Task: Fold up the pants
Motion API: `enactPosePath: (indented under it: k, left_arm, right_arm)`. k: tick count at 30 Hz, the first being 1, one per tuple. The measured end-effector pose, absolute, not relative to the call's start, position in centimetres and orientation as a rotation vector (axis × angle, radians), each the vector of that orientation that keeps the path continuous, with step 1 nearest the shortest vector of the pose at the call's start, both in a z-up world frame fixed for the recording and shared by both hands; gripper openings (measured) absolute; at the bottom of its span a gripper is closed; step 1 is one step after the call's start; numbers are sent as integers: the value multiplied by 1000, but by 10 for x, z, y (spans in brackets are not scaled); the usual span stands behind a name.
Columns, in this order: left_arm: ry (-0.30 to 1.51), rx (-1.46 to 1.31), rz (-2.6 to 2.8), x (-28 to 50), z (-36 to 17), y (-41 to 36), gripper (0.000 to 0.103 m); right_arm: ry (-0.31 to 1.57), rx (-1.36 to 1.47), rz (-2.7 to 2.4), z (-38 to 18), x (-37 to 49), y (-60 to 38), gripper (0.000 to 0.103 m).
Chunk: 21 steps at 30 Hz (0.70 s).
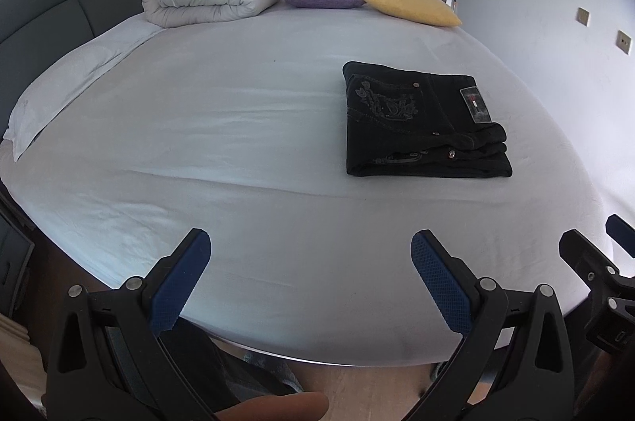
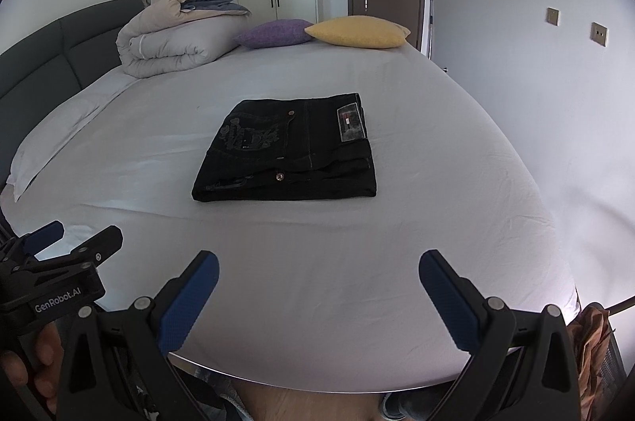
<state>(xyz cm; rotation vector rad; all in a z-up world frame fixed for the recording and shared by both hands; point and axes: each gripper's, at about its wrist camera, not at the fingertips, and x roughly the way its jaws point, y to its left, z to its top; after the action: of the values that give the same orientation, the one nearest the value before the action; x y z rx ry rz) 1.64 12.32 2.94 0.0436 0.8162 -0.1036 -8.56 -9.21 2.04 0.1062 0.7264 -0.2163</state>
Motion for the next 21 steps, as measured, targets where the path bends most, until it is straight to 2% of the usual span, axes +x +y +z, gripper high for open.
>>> enactPosePath:
  k: [21]
  left_arm:
    - [837, 52, -108, 18, 22, 117, 103]
  right_arm:
    - [744, 140, -221, 12, -86, -98, 103]
